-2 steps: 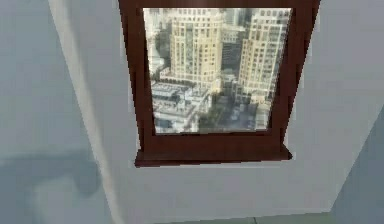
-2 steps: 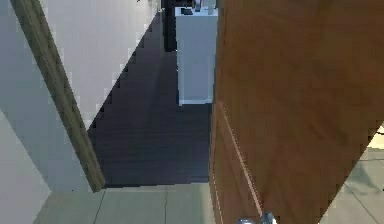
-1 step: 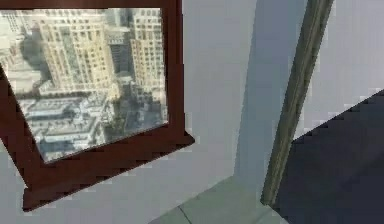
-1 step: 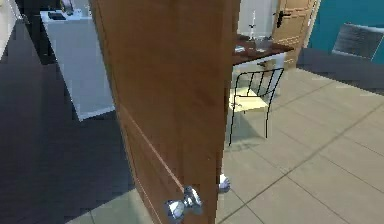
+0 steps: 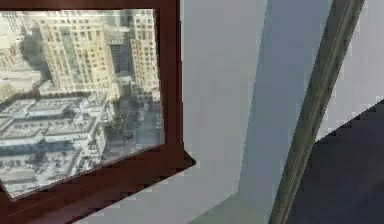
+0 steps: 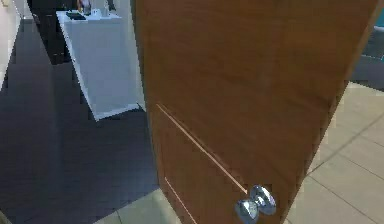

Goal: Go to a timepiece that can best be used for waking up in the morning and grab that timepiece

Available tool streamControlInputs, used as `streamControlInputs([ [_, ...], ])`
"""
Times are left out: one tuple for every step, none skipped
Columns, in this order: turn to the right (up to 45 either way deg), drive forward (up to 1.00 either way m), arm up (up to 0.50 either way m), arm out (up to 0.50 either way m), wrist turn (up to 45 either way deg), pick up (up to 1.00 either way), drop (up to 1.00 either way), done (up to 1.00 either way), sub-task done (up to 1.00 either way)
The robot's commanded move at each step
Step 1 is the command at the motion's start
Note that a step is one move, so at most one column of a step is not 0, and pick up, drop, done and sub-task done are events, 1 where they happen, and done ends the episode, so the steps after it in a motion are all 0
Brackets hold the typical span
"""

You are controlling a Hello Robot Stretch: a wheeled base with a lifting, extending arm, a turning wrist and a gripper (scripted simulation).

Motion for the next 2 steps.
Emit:
streamControlInputs([
  [45.0, 0.00, 0.00, 0.00, 0.0, 0.00, 0.00, 0.00, 0.00],
  [9.0, 0.00, 0.00, 0.00, 0.0, 0.00, 0.00, 0.00, 0.00],
])
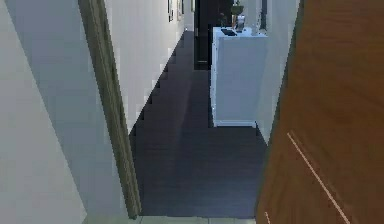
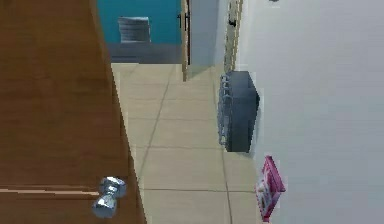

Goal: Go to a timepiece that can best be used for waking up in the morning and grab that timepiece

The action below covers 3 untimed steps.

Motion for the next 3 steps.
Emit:
streamControlInputs([
  [0.0, 1.00, 0.00, 0.00, 0.0, 0.00, 0.00, 0.00, 0.00],
  [9.0, 0.00, 0.00, 0.00, 0.0, 0.00, 0.00, 0.00, 0.00],
  [0.0, 0.20, 0.00, 0.00, 0.0, 0.00, 0.00, 0.00, 0.00],
])
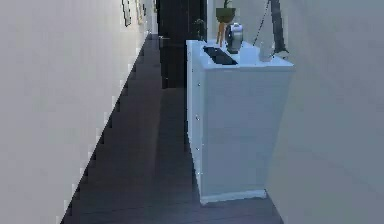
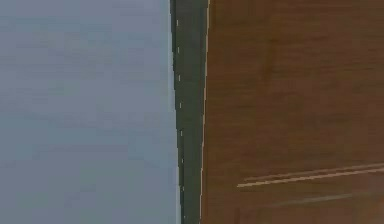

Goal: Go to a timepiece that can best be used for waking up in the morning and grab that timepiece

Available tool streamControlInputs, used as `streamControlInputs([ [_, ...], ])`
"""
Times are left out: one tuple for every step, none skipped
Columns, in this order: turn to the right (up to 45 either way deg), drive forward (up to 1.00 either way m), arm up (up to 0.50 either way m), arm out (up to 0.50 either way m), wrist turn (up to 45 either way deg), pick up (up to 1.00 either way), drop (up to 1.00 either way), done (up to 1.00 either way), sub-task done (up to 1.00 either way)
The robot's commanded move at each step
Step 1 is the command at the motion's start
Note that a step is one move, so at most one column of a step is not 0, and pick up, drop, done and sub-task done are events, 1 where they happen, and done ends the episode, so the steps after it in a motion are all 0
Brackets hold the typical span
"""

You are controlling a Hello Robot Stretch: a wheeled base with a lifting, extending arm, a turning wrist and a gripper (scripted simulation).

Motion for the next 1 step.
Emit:
streamControlInputs([
  [-21.0, 0.00, 0.00, 0.00, 0.0, 0.00, 0.00, 0.00, 0.00],
])
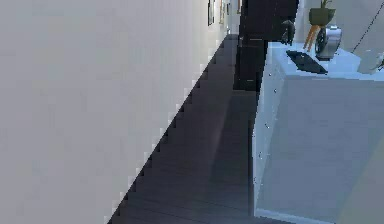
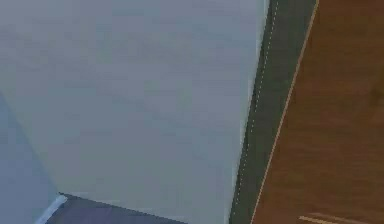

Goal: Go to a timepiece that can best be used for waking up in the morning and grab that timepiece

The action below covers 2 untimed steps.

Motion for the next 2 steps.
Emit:
streamControlInputs([
  [0.0, 1.00, 0.00, 0.00, 0.0, 0.00, 0.00, 0.00, 0.00],
  [-24.0, 0.00, 0.00, 0.00, 0.0, 0.00, 0.00, 0.00, 0.00],
])
